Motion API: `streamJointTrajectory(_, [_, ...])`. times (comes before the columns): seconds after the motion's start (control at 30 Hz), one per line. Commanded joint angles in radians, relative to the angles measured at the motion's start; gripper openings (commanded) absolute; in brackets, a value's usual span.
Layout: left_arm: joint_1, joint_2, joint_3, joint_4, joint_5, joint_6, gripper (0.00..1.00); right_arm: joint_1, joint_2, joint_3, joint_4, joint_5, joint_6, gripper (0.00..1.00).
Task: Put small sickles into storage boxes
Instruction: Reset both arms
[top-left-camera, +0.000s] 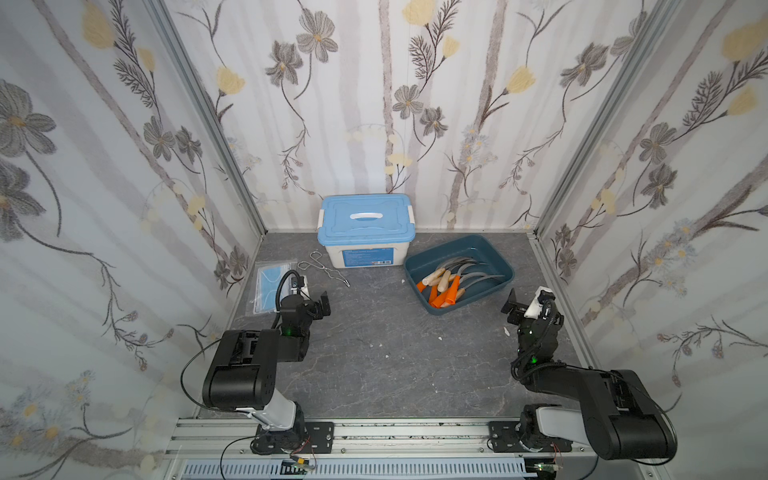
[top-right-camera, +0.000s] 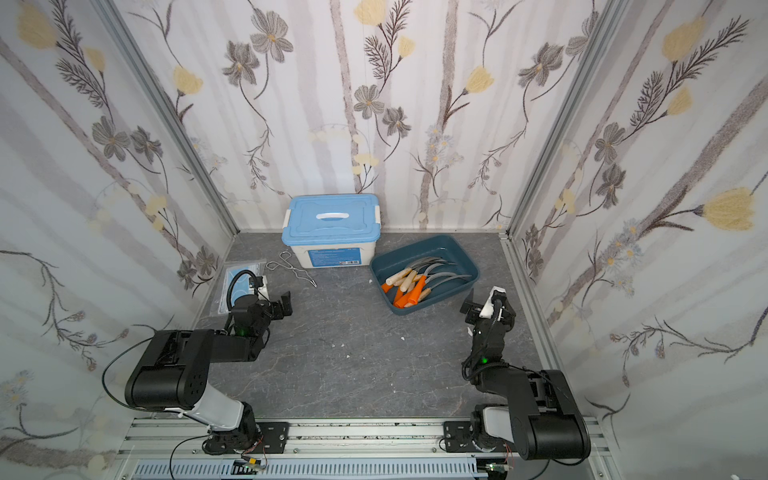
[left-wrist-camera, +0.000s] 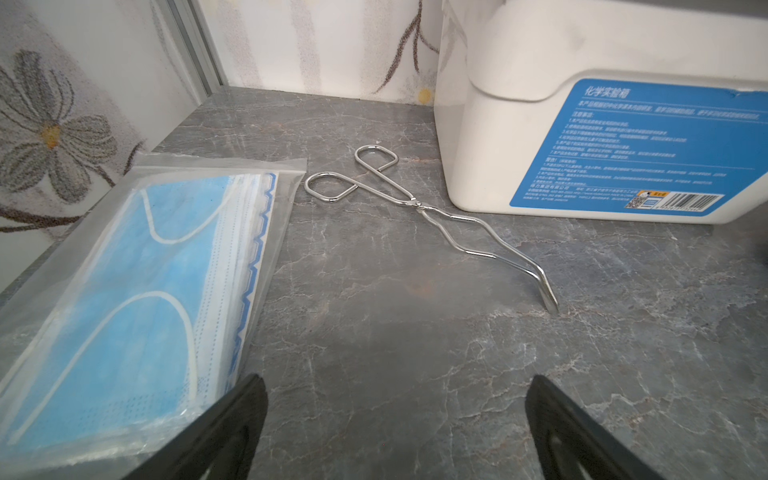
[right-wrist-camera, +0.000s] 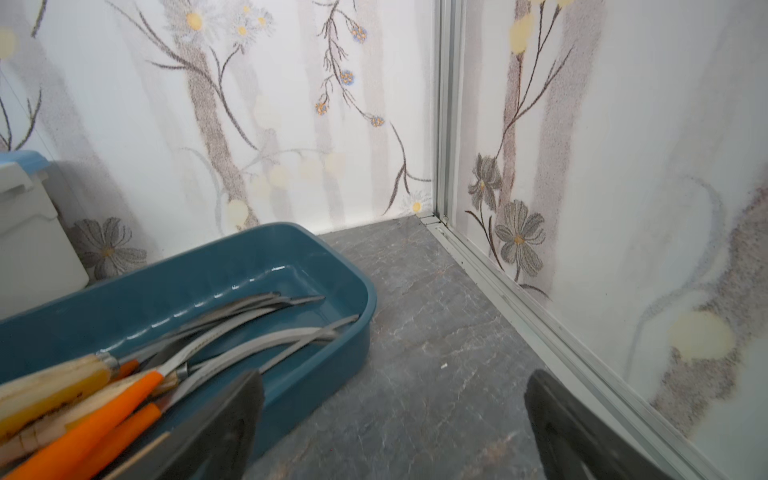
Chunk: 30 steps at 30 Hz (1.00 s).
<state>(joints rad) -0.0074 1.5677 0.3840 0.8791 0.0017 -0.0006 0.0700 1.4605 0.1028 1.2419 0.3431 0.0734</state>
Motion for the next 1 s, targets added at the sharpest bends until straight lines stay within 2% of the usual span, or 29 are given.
streamJointTrajectory(0.0, [0.001,0.002,-0.001,0.046,0.004,0.010,1.00,0.004,0.001,0.048,0.076,-0.012,-0.025,1.00])
streamJointTrajectory(0.03, [0.001,0.002,0.000,0.044,0.004,0.010,1.00,-0.003,0.022,0.078,0.048,-0.001,-0.013,1.00])
streamJointTrajectory(0.13, [0.001,0.001,0.000,0.044,0.006,0.011,1.00,-0.067,0.018,0.107,-0.029,-0.082,0.037,1.00])
streamJointTrajectory(0.97, [0.001,0.000,0.002,0.038,0.007,0.011,1.00,-0.066,0.012,0.103,-0.024,-0.082,0.037,1.00])
